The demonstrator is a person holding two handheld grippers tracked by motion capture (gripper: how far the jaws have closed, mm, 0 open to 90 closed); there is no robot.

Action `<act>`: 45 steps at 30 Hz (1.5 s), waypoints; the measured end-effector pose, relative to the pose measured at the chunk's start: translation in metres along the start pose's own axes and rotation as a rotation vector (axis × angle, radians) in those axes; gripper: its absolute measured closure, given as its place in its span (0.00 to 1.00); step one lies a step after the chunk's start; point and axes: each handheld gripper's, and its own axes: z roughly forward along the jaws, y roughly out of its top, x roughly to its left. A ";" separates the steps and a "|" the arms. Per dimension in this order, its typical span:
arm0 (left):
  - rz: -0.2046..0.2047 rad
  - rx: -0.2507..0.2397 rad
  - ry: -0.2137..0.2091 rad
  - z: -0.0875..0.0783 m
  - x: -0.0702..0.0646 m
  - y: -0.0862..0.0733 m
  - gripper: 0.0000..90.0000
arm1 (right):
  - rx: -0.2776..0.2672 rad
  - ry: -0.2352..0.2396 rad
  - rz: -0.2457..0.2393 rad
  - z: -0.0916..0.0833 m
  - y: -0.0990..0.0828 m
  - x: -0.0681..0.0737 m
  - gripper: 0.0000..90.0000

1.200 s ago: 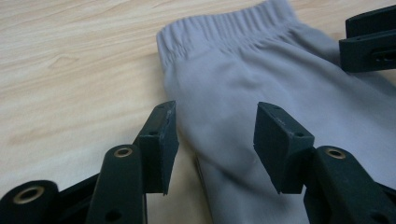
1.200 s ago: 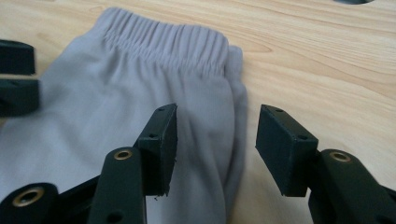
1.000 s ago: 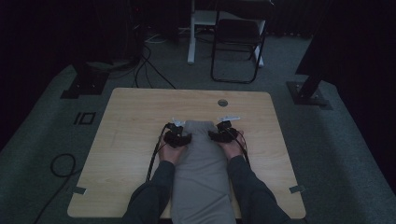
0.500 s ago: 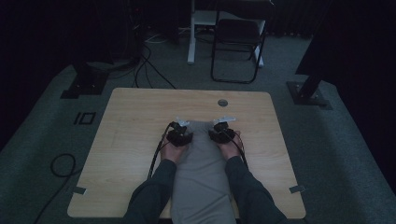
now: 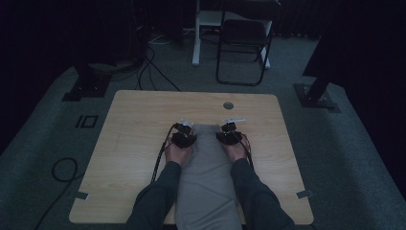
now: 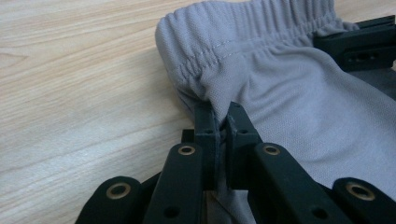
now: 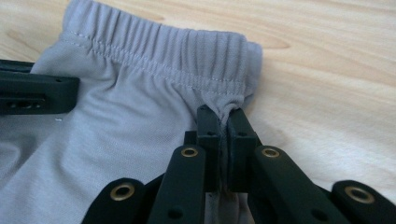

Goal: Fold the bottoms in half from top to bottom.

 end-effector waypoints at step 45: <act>0.198 -0.165 -0.080 -0.101 -0.034 0.010 0.94 | -0.213 0.114 -0.163 -0.111 0.007 0.007 0.97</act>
